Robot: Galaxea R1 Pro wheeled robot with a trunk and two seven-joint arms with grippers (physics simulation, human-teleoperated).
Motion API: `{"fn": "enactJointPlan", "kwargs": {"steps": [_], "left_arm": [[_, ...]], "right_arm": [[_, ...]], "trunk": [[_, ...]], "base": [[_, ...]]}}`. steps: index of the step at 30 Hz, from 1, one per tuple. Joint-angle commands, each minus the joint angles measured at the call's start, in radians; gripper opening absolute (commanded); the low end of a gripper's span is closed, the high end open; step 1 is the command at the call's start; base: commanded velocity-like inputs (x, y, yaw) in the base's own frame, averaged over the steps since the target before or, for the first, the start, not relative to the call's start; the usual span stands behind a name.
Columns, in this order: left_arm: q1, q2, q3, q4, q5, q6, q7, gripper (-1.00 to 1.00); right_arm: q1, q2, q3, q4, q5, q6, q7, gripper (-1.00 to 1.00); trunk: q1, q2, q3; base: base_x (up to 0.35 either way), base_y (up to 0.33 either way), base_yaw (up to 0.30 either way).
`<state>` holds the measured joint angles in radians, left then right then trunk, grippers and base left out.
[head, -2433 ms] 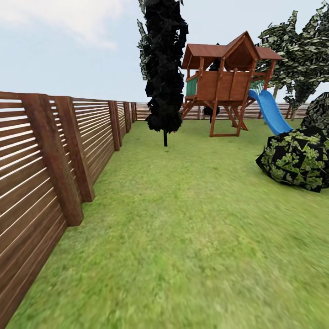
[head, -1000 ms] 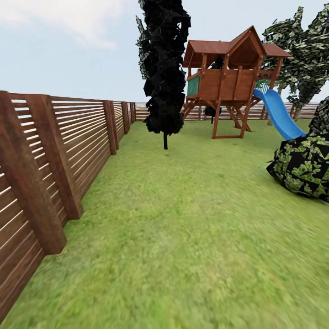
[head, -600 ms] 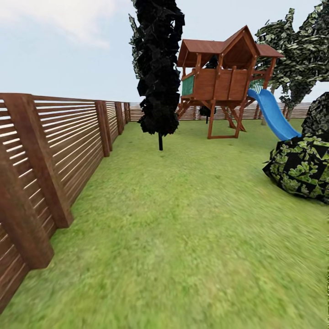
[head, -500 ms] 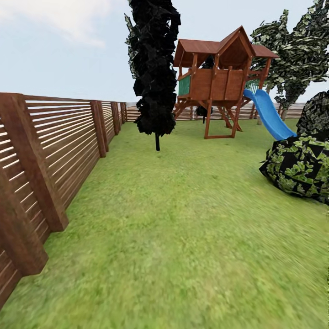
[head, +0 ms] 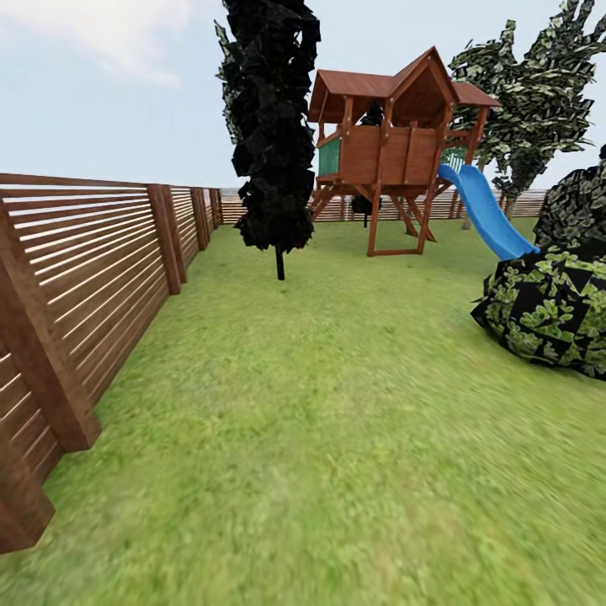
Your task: Take the three Easter eggs out of the wicker basket on the lawn in the garden, then place them on the lawn next to a single tree (choose any tree) so that all three eggs are next to the same tree and none are left in the basket.
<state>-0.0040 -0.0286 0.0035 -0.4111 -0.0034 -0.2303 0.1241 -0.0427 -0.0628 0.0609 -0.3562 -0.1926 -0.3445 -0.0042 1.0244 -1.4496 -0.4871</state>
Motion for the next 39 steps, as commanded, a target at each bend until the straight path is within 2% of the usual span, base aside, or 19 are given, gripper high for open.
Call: {"fn": "enactJointPlan", "kwargs": {"steps": [1,39], "left_arm": [[0.000,0.000,0.000,0.001,-0.001,-0.003,0.003,1.00],[-0.001,-0.002,-0.005,0.002,-0.007,-0.003,0.002,1.00]], "right_arm": [[-0.001,-0.002,0.006,0.001,-0.010,-0.004,0.000,1.00],[-0.001,0.000,0.012,0.006,-0.001,-0.004,0.000,1.00]], "trunk": [[0.001,0.000,-0.001],[0.001,0.000,-0.001]], "base": [[0.335,0.000,-0.001],[0.335,-0.015,0.000]]}}
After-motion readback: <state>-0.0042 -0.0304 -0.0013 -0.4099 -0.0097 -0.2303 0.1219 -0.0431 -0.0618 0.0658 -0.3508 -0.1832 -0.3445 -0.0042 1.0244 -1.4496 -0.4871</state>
